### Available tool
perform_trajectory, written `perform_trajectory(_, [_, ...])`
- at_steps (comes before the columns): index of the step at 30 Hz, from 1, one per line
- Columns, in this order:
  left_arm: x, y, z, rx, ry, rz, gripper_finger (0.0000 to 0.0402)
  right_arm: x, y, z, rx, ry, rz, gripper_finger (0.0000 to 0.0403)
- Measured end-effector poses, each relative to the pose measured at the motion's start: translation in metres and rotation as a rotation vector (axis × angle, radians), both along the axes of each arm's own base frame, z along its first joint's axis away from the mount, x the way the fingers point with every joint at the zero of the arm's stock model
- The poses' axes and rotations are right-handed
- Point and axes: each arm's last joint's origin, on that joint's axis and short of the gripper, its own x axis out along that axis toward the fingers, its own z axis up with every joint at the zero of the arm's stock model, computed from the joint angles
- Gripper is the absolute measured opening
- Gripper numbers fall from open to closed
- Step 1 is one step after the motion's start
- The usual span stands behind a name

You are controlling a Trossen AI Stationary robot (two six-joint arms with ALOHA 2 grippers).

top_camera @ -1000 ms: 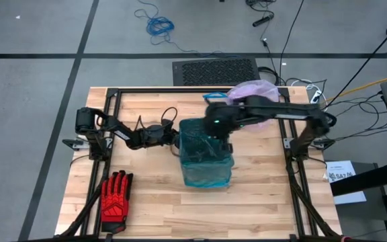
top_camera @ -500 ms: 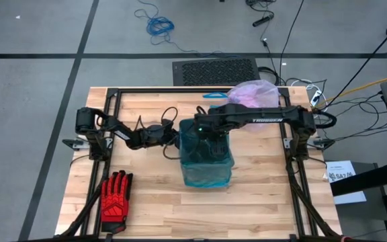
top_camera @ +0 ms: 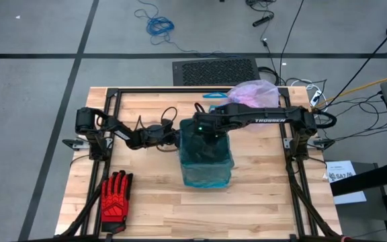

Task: Place trash/remove bag and relplace
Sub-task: Insert the blue trash bag into the trash bin

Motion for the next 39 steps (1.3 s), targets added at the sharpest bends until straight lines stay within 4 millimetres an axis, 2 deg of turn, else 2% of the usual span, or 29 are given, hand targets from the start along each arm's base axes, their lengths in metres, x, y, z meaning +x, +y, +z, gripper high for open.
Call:
perform_trajectory(4, [0.0, 0.001, 0.001, 0.003, -0.005, 0.01, 0.0, 0.003, 0.002, 0.006, 0.11, -0.051, -0.135, 0.0])
perform_trajectory(8, [0.0, 0.001, 0.001, 0.003, -0.005, 0.011, 0.0, 0.007, 0.003, -0.001, 0.144, -0.02, -0.218, 0.0])
perform_trajectory(17, [0.0, 0.001, 0.001, 0.001, -0.005, 0.012, 0.0, 0.027, 0.005, -0.04, 0.156, 0.079, -0.28, 0.0])
perform_trajectory(24, [0.0, 0.001, 0.0, 0.001, -0.005, 0.011, 0.0, 0.033, 0.003, -0.049, 0.163, 0.056, -0.324, 0.0])
perform_trajectory(31, [0.0, 0.001, 0.0, 0.002, -0.004, 0.012, 0.0, 0.031, -0.005, -0.079, 0.15, 0.084, -0.364, 0.0])
perform_trajectory(39, [0.0, 0.001, 0.0, 0.003, -0.003, 0.011, 0.0, 0.025, -0.005, -0.113, 0.143, 0.113, -0.392, 0.0])
